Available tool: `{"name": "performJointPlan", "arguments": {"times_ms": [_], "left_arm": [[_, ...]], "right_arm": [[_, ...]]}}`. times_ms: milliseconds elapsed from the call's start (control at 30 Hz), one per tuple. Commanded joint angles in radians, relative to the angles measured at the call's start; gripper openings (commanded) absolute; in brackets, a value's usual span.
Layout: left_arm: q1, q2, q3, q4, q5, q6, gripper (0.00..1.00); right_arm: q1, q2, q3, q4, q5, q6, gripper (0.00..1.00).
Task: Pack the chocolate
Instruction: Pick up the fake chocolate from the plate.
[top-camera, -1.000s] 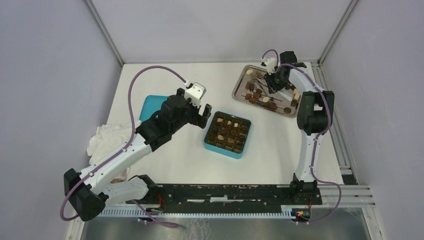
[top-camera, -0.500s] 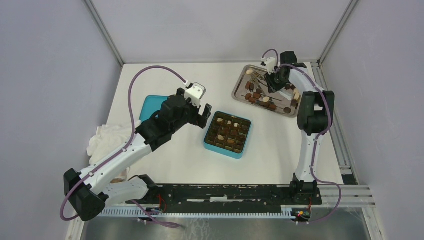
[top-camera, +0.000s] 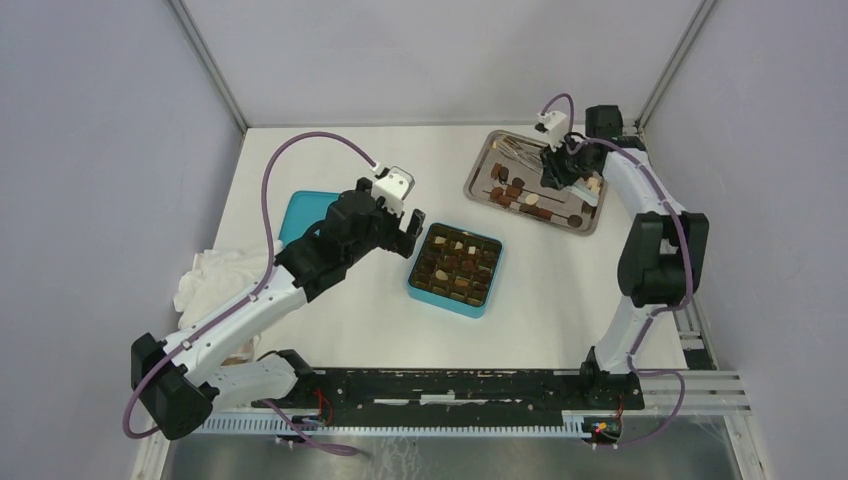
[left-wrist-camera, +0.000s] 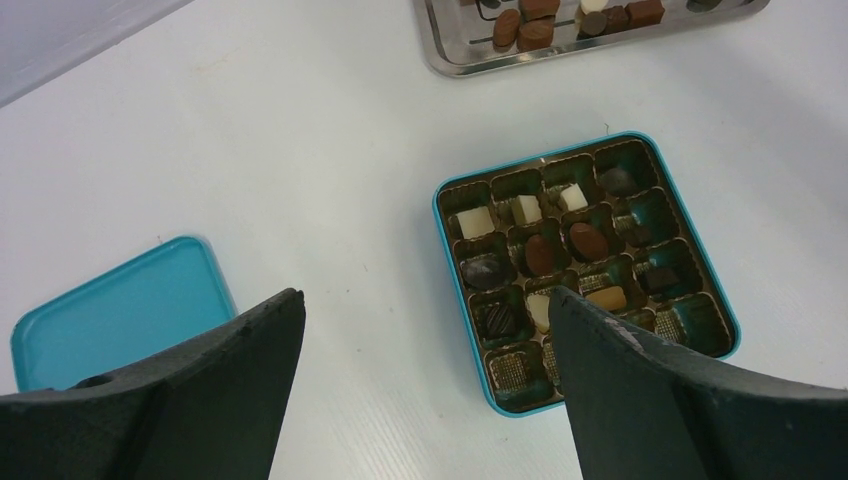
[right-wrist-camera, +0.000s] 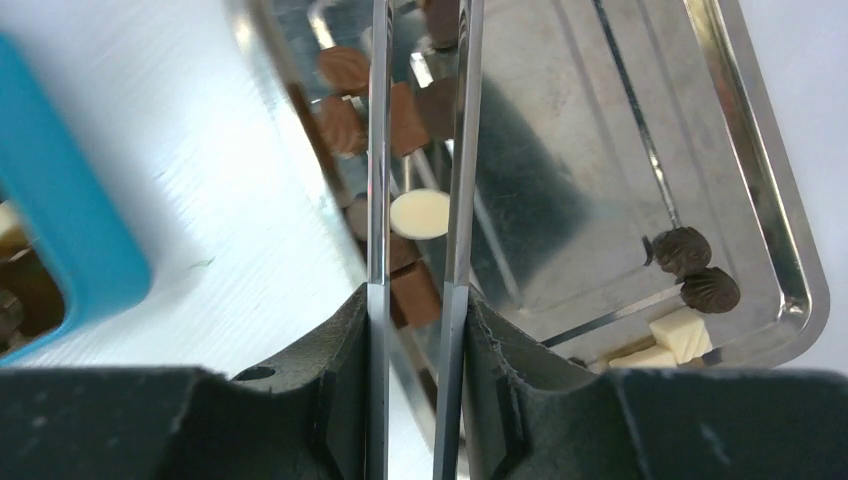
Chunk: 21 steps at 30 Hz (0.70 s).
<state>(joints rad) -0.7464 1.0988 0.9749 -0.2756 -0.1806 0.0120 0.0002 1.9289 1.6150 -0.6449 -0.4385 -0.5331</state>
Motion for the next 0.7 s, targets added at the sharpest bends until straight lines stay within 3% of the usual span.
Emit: {"name": "performJointPlan", "arguments": {"times_ms": [0,133,367,667], "left_arm": [[0.007,0.016,-0.007,0.046,-0.006,0.046,0.95],[0.007,0.028,-0.008,0.046,-0.039,0.046,0.93],[0.017,0.033,-0.015,0.049,-0.176,0.054,0.89],[0.041,0.044,-0.017,0.046,-0.273,0.062,0.88]], "right_arm": [[-0.022,-0.205,-0.12,0.015,-0.241,-0.133,0.0],[-0.007,-0.389,-0.326,-0.031,-0.388,-0.283,0.0],[0.13,-0.669,-0.588,-0.045,-0.459,-0.466,0.0],[0.327,-0.657,-0.654,-0.02,-0.36,-0.475,0.0]]}}
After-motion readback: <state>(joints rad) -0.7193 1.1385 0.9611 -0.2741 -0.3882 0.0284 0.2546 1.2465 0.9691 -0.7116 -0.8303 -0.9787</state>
